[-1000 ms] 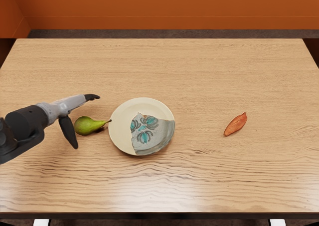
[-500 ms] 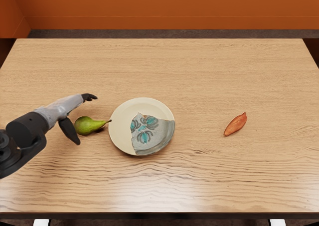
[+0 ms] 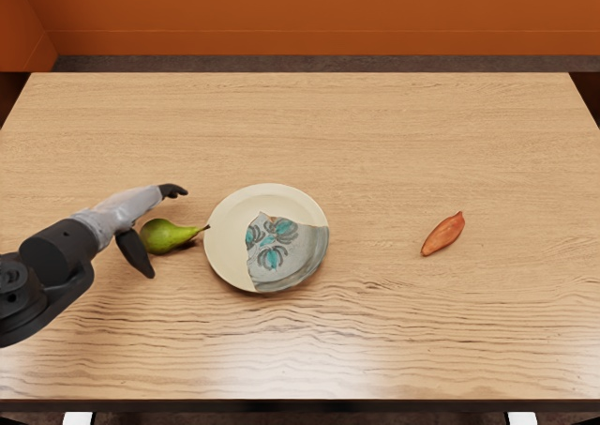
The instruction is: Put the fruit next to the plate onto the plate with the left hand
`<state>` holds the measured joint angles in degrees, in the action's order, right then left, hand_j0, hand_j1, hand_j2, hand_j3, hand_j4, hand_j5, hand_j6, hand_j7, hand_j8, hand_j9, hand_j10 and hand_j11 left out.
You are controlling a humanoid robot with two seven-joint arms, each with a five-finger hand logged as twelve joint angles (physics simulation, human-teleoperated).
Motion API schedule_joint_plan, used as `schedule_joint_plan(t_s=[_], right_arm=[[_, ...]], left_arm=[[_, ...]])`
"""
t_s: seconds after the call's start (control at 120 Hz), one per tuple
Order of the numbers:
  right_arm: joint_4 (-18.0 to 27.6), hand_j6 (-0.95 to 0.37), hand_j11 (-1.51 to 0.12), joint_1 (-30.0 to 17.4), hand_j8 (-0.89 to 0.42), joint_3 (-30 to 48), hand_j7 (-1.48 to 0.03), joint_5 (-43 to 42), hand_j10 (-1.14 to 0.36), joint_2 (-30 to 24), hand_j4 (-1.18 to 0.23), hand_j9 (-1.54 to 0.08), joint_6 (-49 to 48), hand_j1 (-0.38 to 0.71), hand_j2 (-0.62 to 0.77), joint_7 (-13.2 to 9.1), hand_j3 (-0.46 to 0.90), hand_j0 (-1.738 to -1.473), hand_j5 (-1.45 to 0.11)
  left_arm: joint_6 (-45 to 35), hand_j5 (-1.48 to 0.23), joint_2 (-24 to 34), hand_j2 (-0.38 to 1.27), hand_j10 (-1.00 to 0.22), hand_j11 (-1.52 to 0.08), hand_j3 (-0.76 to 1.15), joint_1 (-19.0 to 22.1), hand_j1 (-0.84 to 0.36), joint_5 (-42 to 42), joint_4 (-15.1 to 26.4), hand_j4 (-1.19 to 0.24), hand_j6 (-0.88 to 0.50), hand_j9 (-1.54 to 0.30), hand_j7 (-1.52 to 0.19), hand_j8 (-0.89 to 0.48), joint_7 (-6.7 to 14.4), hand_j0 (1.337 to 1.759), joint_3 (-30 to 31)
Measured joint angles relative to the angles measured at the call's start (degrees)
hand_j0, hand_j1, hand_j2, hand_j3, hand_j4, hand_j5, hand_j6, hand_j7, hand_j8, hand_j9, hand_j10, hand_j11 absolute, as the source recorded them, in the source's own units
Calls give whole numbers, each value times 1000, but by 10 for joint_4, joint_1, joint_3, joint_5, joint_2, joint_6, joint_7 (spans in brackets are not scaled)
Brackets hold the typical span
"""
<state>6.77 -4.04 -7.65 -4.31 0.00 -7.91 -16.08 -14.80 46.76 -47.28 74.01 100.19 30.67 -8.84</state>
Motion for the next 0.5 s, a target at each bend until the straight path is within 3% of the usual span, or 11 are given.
schedule_joint_plan(t_s=[0.5], right_arm=[[0,0,0,0,0,0,0,0,0,0,0,0,0,-349,0,0,0,-1658,0]], left_arm=[[4,-526,0,86,-408,-525,0,-1,-132,4,0,-409,-410,-526,-526,-410,11,1658,5]])
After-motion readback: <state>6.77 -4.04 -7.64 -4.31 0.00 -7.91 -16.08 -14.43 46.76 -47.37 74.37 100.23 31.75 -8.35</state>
